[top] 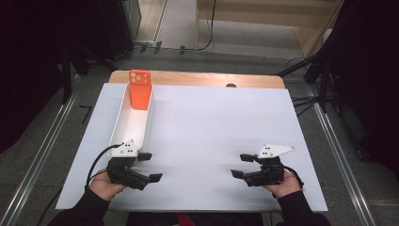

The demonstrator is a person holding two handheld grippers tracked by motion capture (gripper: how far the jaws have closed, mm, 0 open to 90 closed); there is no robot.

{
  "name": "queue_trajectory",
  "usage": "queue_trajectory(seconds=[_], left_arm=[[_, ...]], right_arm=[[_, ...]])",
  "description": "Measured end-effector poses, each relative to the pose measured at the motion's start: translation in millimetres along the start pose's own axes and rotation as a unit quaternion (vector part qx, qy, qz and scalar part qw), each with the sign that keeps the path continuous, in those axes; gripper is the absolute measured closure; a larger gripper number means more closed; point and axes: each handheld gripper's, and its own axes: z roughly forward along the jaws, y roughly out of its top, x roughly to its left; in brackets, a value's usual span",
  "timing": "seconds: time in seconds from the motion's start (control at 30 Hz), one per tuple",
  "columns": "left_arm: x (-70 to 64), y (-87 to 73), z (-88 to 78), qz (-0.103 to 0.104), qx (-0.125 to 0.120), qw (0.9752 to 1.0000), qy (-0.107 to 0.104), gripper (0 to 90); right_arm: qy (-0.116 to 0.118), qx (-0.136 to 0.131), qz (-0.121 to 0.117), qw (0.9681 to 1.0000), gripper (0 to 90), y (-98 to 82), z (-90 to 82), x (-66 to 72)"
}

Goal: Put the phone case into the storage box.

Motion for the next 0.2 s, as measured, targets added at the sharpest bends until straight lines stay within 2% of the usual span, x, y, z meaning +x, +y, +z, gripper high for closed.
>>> queue_trajectory(seconds=[0.2], left_arm=[[0.5,-0.2,-0.2,0.0,-0.001,1.0,-0.003,13.5]], right_arm=[[0.0,0.001,-0.004,1.0,24.9,-0.6,0.6,-1.1]])
